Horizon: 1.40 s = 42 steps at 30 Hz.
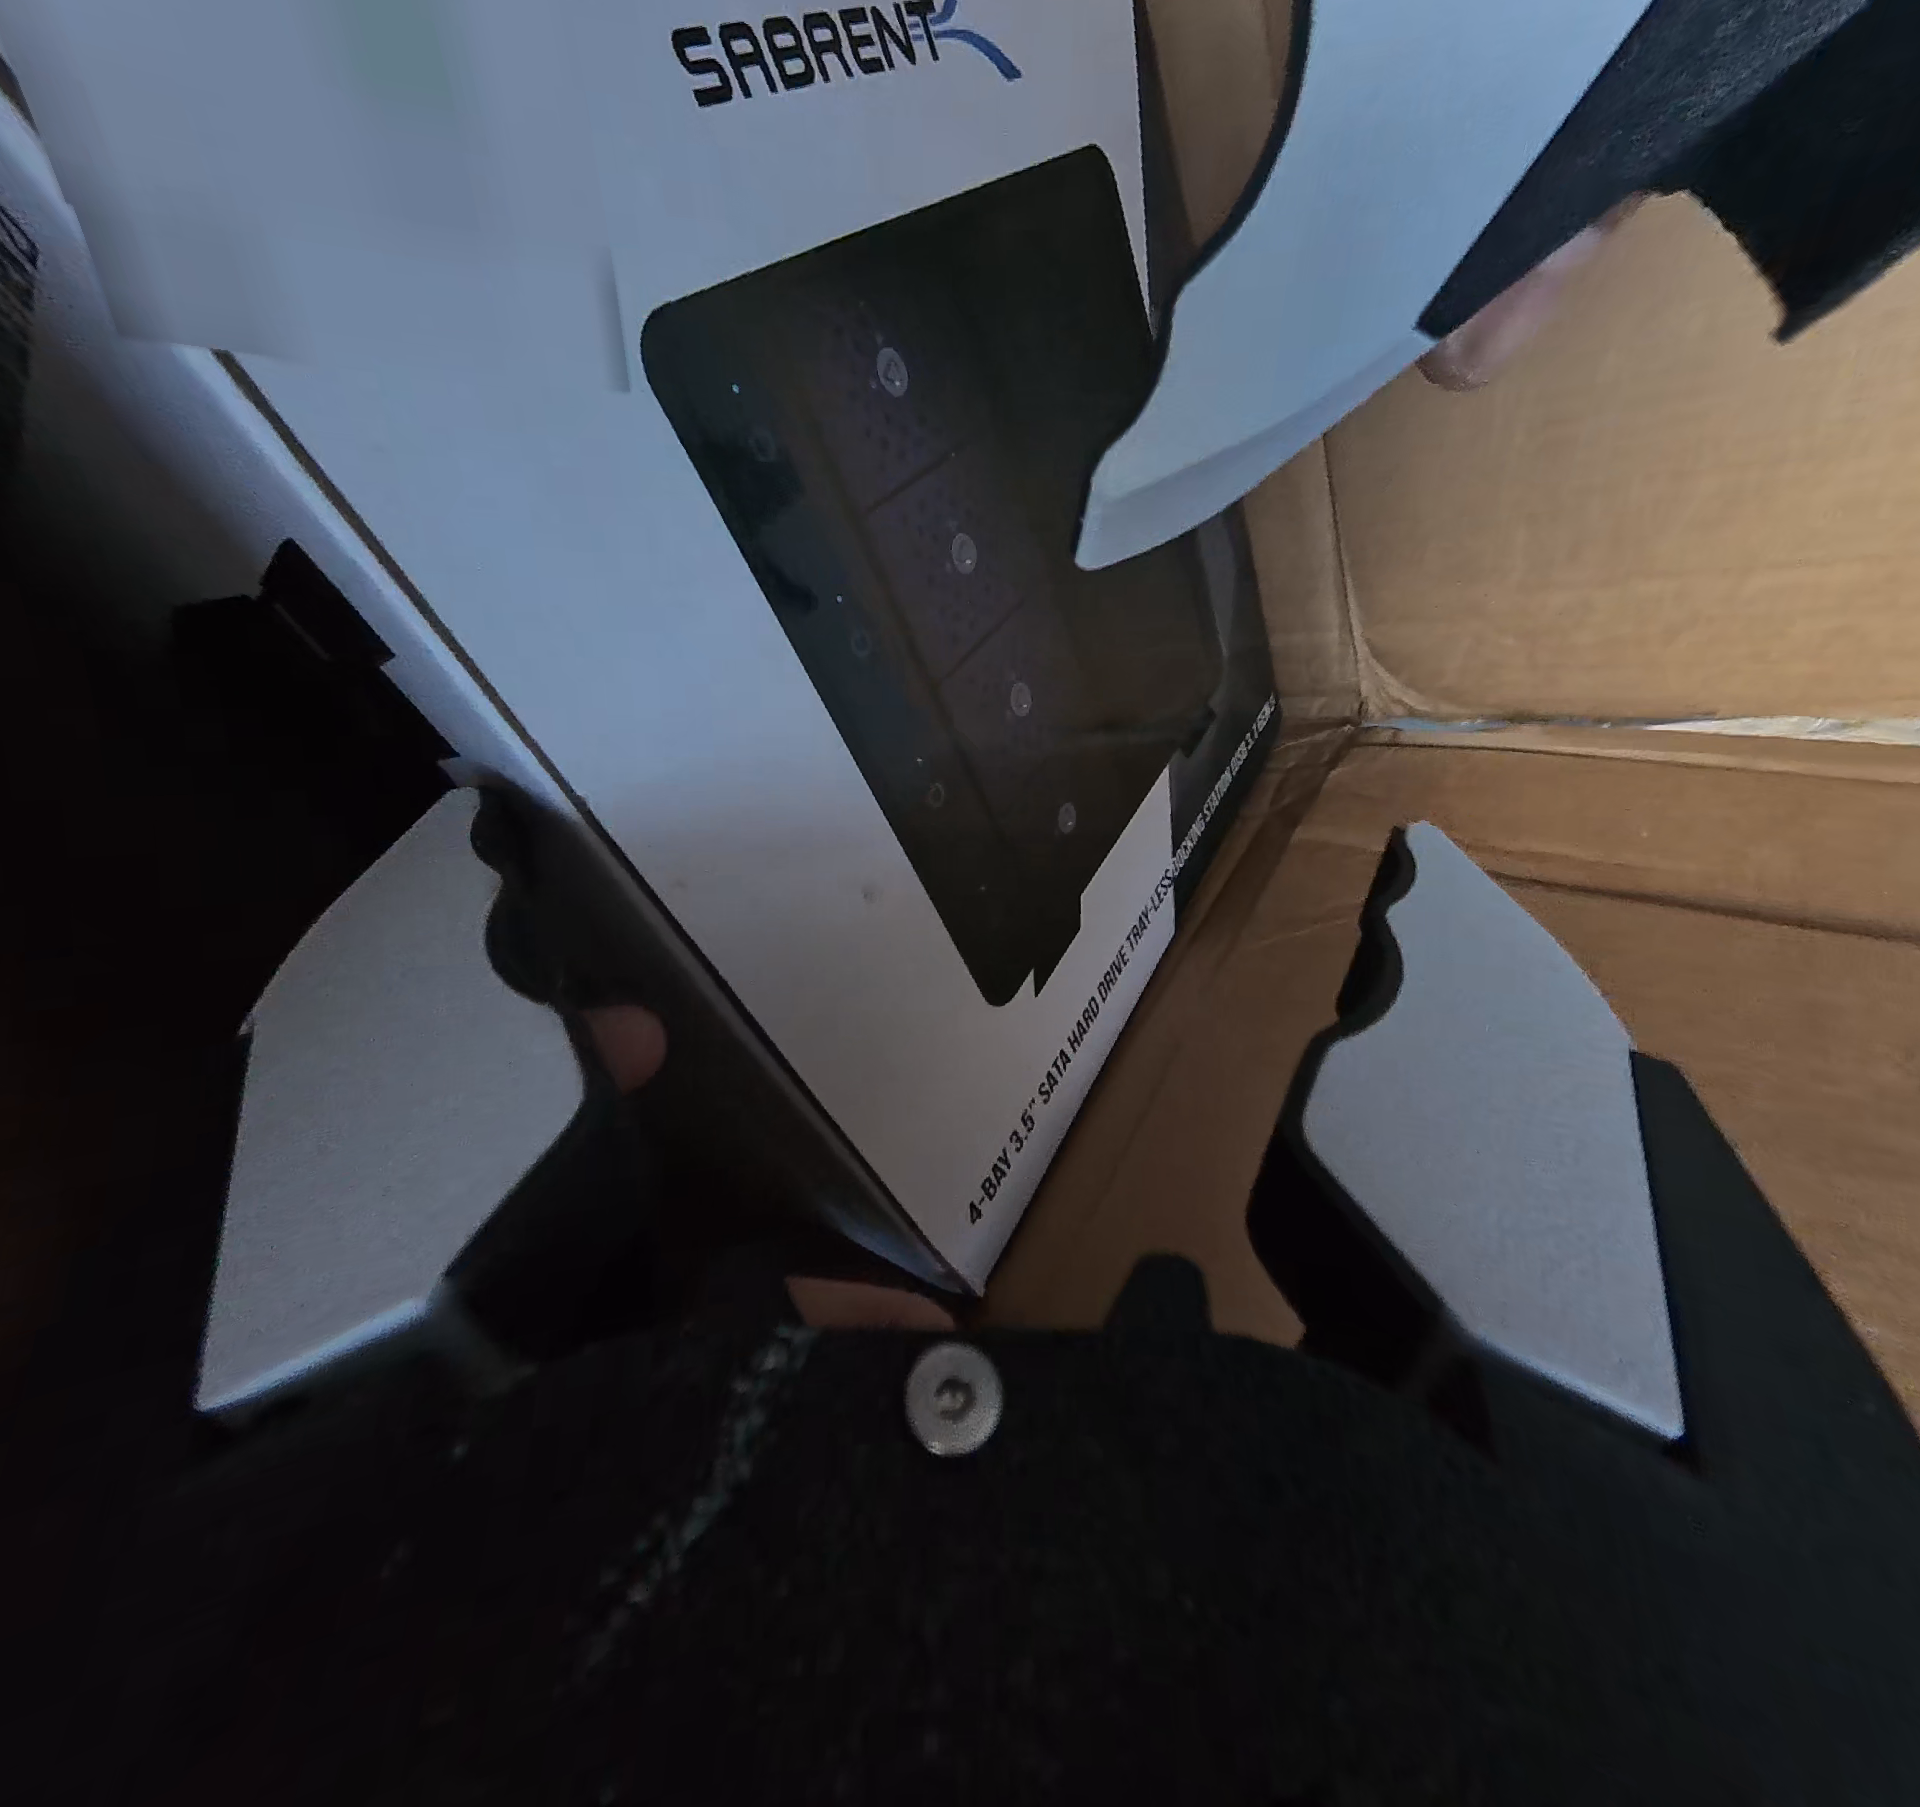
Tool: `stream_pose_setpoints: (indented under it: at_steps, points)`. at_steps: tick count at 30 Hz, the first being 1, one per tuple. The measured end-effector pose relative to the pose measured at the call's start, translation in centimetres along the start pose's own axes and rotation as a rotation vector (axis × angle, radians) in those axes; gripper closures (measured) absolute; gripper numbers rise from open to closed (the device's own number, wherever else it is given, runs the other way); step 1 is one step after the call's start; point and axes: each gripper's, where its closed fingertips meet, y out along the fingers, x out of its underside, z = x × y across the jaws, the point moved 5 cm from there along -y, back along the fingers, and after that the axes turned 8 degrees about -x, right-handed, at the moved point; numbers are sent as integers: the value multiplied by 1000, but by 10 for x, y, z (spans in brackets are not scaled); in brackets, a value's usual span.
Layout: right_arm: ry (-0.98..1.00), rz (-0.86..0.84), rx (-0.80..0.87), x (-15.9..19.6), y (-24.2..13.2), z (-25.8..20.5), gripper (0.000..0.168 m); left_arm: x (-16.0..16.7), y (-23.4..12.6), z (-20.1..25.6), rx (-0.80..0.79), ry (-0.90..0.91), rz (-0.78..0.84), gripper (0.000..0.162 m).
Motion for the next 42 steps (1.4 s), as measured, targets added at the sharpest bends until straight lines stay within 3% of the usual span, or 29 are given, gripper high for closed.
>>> stream_pose_setpoints:
  at_steps: [2,5,9,17,22,25,27,33,35,37,38,40,42]
  points:
    - [20,-36,19,12,4,-2,43,1,0,0,-7,14,5,16]
    - [-46,-83,64,20,5,1,52,-1,0,0,-5,6,14,16]
    - [11,-23,75,19,10,0,46,-1,1,1,-17,17,16,17]
    - [112,22,-67,13,10,5,45,-4,5,-3,-2,-2,-20,17]
    - [268,96,-211,10,-2,24,74,-7,3,-5,33,-30,-30,17]
    - [297,70,-307,9,-8,28,74,-9,1,-5,68,-35,-55,17]
    - [276,41,-319,8,-9,24,66,-10,-2,-5,88,-37,-66,17]
    - [292,46,-351,8,-11,26,69,-18,-5,-7,140,-124,-58,17]
    - [215,30,-293,11,-9,26,76,-17,-3,-7,99,-117,-53,19]
    - [22,-79,-152,27,-6,26,85,-7,4,-5,-6,25,-79,21]
    - [-36,-122,-116,36,-4,25,81,-3,6,-3,-46,78,-86,19]
    - [0,-113,-85,44,-2,21,78,0,10,-2,-117,123,-104,19]
    - [72,-185,-46,55,-1,23,86,2,14,-2,-162,107,-139,21]
